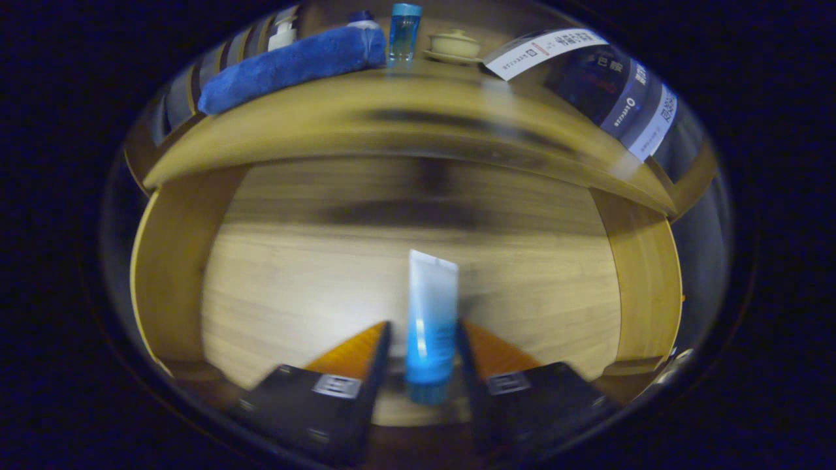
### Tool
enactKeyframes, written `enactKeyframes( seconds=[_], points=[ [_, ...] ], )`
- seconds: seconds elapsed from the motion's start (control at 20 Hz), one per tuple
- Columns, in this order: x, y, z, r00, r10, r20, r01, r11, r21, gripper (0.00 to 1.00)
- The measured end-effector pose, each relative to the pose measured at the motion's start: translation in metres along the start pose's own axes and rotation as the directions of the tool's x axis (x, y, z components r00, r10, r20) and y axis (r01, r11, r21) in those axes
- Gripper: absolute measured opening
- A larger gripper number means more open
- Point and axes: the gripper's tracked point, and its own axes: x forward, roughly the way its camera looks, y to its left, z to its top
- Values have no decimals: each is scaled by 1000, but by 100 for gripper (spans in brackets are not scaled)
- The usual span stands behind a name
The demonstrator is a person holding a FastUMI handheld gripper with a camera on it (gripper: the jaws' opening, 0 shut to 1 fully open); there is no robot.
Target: Pull open the drawer, take out the items inside it, and place them on the countertop above the cabinet.
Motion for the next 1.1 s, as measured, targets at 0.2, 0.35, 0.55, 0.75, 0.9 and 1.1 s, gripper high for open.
enactKeyframes(
  seconds=[0.2, 0.35, 0.55, 0.75, 0.9, 1.1],
  points=[
    [-7, 6, 1, 999, 46, 2, -46, 999, 13, 40],
    [-14, 12, 5, 996, 83, 31, -83, 996, 13, 36],
    [-35, 14, 19, 983, 131, 125, -140, 988, 62, 36],
    [-84, 29, 27, 938, 244, 246, -278, 954, 116, 36],
    [-116, 32, 29, 897, 262, 356, -319, 941, 110, 36],
    [-158, 20, 41, 817, 217, 534, -305, 949, 82, 35]
  ],
)
